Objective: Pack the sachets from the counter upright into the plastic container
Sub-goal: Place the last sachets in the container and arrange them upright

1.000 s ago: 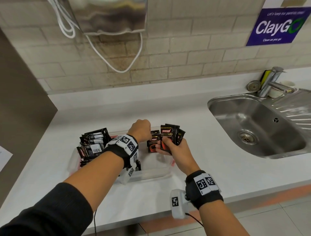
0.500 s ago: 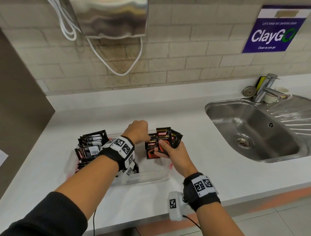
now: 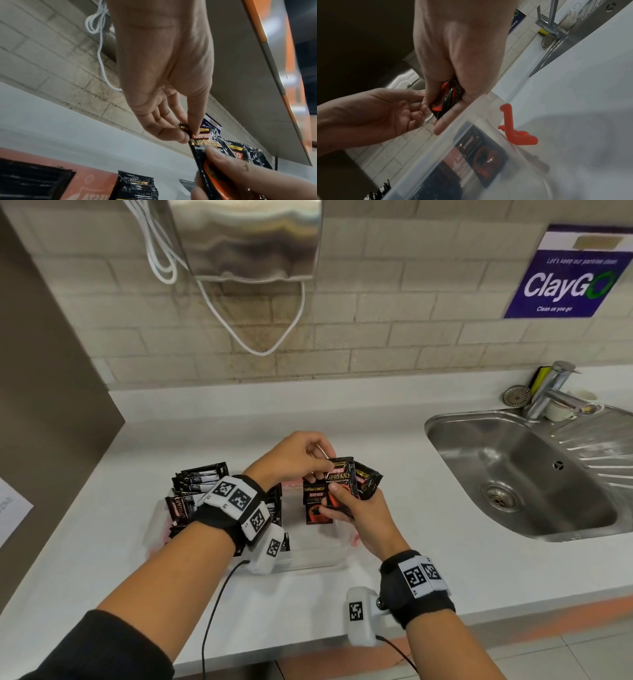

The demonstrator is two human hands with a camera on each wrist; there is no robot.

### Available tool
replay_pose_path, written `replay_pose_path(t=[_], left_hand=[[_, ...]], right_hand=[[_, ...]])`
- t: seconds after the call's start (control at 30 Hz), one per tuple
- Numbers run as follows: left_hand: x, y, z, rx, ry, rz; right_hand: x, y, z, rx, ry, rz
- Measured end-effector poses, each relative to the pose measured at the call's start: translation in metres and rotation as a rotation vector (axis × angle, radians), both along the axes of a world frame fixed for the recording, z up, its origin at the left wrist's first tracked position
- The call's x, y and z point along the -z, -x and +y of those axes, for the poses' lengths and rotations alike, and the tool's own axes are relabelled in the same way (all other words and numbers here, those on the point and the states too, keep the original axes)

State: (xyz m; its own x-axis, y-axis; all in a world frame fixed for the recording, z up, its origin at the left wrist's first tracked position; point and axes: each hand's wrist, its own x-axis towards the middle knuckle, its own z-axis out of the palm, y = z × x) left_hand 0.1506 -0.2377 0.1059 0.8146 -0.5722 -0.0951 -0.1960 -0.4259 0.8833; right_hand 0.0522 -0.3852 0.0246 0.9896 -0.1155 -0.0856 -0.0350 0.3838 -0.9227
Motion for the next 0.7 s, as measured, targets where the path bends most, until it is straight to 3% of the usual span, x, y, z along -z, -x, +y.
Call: replay_pose_path(t=[0.27,0.5,0.57,0.7], left_hand=[[-0.002,-0.015,0.031,-0.148,-0.003,0.044],[0.016,-0.010,0.019,-0.104,-0.343,0.004],[0.022,-0.005,0.009,-0.055,-0.431,-0.005],[0.032,0.001,-0.007,-0.034,-0.585,-0.092]], right_hand=[[0.003,0.002,0.000,0.193,-0.107,0.081],[-0.001,0.002,0.009,0.218,0.028,0.083],[-0.004,0.001,0.011,0.164,0.107,0.108],[-0.014,-0.005,0.016,-0.135,0.423,0.218]])
